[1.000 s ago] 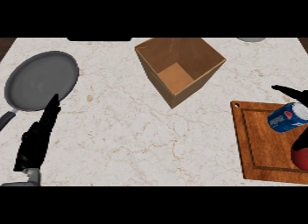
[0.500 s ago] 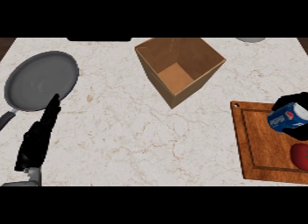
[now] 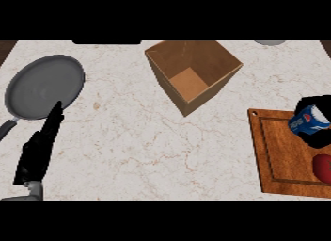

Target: Pick the can from the cutting board and place it in the cardboard box

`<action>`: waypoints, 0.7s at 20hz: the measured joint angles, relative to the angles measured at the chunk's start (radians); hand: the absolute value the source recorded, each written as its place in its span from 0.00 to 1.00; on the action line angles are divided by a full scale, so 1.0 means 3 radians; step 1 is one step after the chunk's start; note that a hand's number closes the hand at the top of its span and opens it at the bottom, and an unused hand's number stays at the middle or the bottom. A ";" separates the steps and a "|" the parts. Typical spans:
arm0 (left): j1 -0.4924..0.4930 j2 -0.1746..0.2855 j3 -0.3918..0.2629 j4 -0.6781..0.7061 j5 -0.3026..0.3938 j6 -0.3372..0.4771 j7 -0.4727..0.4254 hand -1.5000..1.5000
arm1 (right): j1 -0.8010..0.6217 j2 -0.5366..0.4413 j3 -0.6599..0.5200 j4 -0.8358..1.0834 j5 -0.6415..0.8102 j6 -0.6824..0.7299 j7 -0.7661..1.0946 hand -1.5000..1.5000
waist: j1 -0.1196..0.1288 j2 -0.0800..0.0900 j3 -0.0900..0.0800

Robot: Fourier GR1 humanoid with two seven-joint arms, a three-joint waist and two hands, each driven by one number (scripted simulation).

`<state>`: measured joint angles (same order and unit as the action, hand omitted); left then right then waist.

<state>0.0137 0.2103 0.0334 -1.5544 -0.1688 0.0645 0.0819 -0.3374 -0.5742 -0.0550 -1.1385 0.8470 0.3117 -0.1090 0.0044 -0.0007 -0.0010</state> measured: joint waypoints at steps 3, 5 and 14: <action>0.0004 -0.0014 0.0006 -0.0039 -0.0001 -0.0004 0.0037 0.50 | -0.0020 0.0143 0.0046 -0.0039 0.0214 -0.0223 0.0310 1.00 | 0.0000 -0.0009 -0.0012; -0.0017 -0.0019 0.0020 0.0000 -0.0015 -0.0012 0.0028 0.50 | 0.0078 0.0199 0.0050 -0.0228 0.0286 -0.0307 0.0438 1.00 | -0.0011 -0.0010 -0.0012; 0.0009 -0.0082 0.0033 -0.0026 -0.0083 -0.0019 0.0025 0.50 | 0.0142 0.0214 -0.0128 -0.0772 0.0367 -0.0354 0.0661 1.00 | -0.0018 -0.0003 0.0002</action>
<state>0.0164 0.1858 0.0433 -1.5623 -0.1936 0.0589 0.0895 -0.2948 -0.5100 -0.0932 -1.3701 0.9572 0.2054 0.0892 -0.0009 -0.0014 -0.0006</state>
